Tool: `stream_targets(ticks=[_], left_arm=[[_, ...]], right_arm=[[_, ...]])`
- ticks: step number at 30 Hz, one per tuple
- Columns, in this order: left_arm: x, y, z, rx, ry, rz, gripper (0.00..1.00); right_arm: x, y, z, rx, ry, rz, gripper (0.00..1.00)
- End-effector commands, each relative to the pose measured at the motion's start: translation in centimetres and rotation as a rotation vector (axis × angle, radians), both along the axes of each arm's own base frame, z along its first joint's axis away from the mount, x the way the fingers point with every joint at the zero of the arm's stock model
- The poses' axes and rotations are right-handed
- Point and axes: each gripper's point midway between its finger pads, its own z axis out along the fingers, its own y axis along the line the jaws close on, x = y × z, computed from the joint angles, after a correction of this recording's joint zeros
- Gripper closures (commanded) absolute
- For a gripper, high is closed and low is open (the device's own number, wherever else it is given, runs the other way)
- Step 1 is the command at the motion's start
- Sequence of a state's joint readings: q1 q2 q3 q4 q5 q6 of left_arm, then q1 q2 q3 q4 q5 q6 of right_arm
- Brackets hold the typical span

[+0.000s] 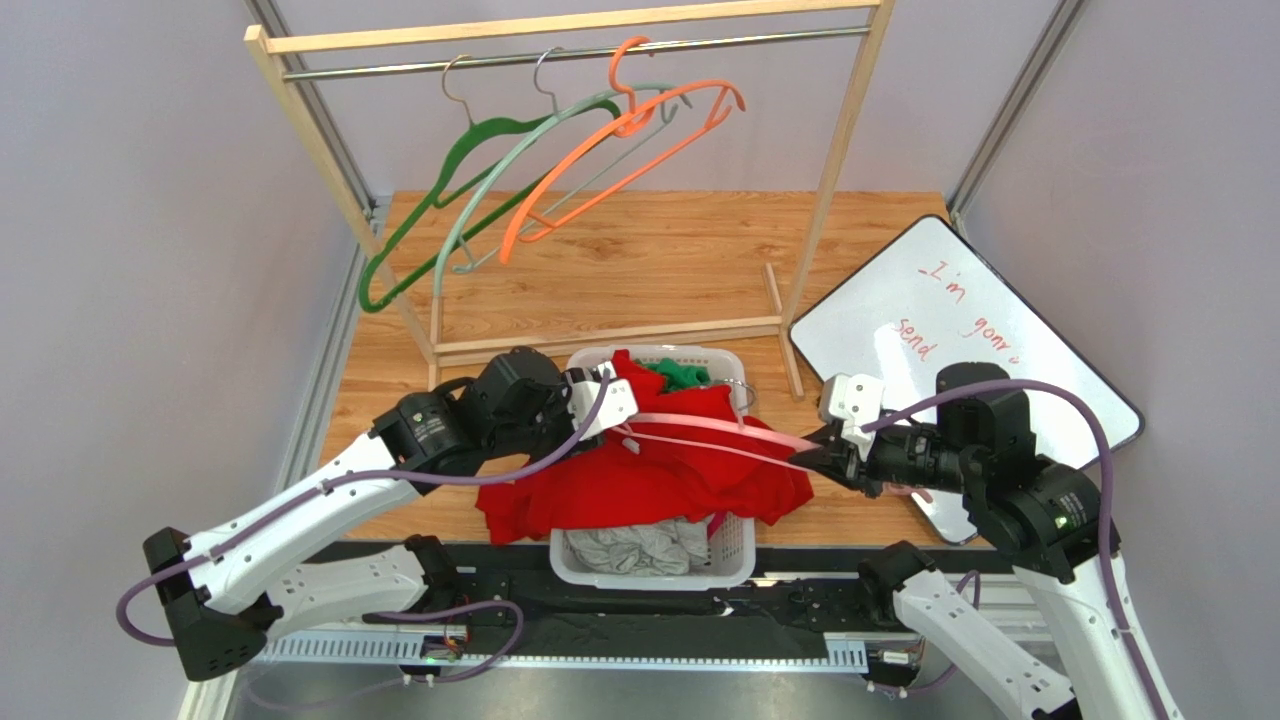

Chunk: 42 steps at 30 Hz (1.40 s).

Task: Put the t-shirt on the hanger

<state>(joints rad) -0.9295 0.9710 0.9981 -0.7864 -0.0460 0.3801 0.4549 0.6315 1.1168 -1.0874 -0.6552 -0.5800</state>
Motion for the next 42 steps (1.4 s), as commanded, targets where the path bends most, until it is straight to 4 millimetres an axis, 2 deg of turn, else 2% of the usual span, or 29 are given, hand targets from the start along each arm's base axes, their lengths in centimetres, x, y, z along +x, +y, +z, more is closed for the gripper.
stream_targets(ticks=[1, 5, 7, 13, 17, 20, 23, 24, 26, 27, 28, 32, 37, 42], left_arm=[[1.0, -0.9, 1.6, -0.061, -0.06, 0.011, 0.42], [0.9, -1.3, 3.5, -0.115, -0.07, 0.013, 0.39], [1.0, -1.4, 3.8, -0.115, -0.066, 0.022, 0.39], [1.7, -1.6, 2.6, -0.076, -0.054, 0.047, 0.39], [2.2, -1.0, 1.2, -0.015, -0.048, 0.073, 0.39], [3.0, -0.8, 1.1, -0.001, -0.077, 0.102, 0.39], [3.1, -0.6, 0.7, 0.021, -0.071, 0.11, 0.47], [3.0, -0.7, 0.7, 0.017, -0.063, 0.104, 0.56], [2.5, -0.7, 0.6, 0.019, -0.04, 0.091, 0.65], [2.1, -0.8, 0.4, 0.014, -0.019, 0.079, 0.76], [1.7, -0.8, 0.4, 0.012, -0.003, 0.071, 0.82], [0.7, -1.0, 0.7, -0.017, 0.034, 0.044, 1.0], [0.3, -1.0, 1.1, -0.022, 0.046, 0.033, 1.0], [0.6, -0.4, 0.5, 0.021, 0.048, 0.064, 1.0]], right_arm=[[-0.1, 0.1, 0.9, 0.029, -0.045, 0.006, 1.0], [-0.3, 0.2, 1.2, 0.039, -0.04, 0.015, 1.0], [-0.4, 0.3, 1.2, 0.04, -0.039, 0.02, 1.0], [-0.6, 0.2, 1.2, 0.041, -0.04, 0.023, 1.0], [-0.8, 0.2, 1.2, 0.043, -0.038, 0.024, 1.0], [-0.9, 0.1, 1.2, 0.042, -0.04, 0.026, 1.0], [-0.9, 0.0, 1.0, 0.038, -0.036, 0.022, 1.0], [-0.9, 0.0, 1.0, 0.038, -0.038, 0.021, 1.0], [-0.9, 0.0, 1.0, 0.04, -0.039, 0.022, 1.0], [-0.9, 0.1, 1.0, 0.041, -0.039, 0.021, 1.0], [-0.9, 0.1, 1.0, 0.042, -0.04, 0.021, 1.0], [-0.6, 0.1, 1.0, 0.044, -0.043, 0.015, 1.0], [-0.4, 0.3, 1.0, 0.056, -0.035, 0.007, 1.0], [-0.5, 0.4, 0.9, 0.061, -0.033, 0.016, 1.0]])
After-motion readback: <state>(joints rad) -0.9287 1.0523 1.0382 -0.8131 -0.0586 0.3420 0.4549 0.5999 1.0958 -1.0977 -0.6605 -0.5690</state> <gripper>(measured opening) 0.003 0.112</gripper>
